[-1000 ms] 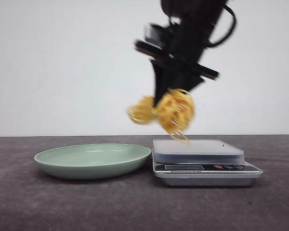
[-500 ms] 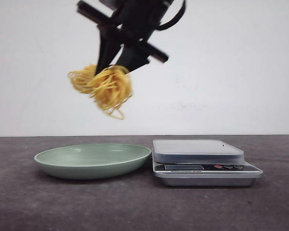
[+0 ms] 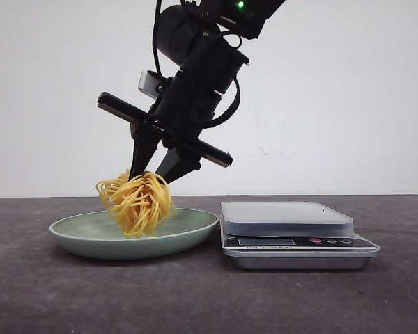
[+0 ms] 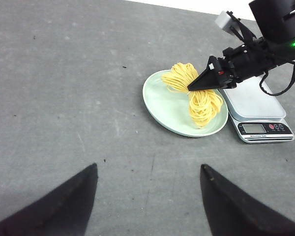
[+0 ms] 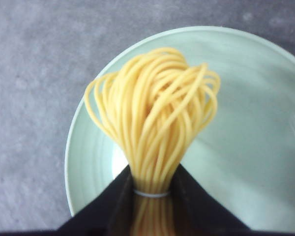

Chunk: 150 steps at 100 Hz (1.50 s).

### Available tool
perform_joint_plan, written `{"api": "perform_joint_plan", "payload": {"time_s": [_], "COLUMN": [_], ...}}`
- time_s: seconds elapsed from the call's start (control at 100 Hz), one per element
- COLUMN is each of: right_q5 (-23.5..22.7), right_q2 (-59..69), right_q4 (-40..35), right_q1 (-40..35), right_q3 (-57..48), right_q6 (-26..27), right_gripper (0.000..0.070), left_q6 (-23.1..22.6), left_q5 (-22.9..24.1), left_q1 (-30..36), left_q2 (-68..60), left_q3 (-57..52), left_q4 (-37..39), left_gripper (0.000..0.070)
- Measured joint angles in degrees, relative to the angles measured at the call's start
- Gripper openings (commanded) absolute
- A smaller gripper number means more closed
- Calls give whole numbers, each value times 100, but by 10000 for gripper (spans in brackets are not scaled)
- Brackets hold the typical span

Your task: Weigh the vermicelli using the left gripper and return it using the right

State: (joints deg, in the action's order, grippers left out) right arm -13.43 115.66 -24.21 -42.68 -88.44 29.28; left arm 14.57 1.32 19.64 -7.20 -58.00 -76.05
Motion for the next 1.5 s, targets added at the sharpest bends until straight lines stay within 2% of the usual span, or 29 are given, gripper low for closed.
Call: {"api": "perform_joint_plan", "payload": {"time_s": [0.23,0.28,0.32,0.41,0.47,0.78,0.92,1.18,1.36,1.5], "right_q5": [160,160,160,160,160,444,575,1419,2251,2736], "right_q2": [22,22,22,22,22,20,-199,-1947,-3185,-4304], "right_q4": [216,262,293,361,411,433,293,-584,-1775,-2570], "right_q1": [2,2,2,2,2,33,105,350,428,404], "right_q3": [0,0,0,0,-2,0,0,-2,-2,-2], "right_q6": [472,507,520,531,551,557,339,-835,-1810,-2328], "right_gripper": [4,25,92,311,380,384,384,384,384,384], "left_q6": [0,0,-2,0,-2,0,0,0,-2,-2], "left_q5": [2,2,0,0,2,2,2,0,2,0], "left_q1": [0,0,0,0,0,0,0,0,0,0], "left_q2": [0,0,0,0,0,0,0,0,0,0], "left_q3": [0,0,0,0,0,0,0,0,0,0], "left_q4": [0,0,0,0,0,0,0,68,83,87], "left_gripper": [387,387,387,387,387,387,387,387,387,387]}}
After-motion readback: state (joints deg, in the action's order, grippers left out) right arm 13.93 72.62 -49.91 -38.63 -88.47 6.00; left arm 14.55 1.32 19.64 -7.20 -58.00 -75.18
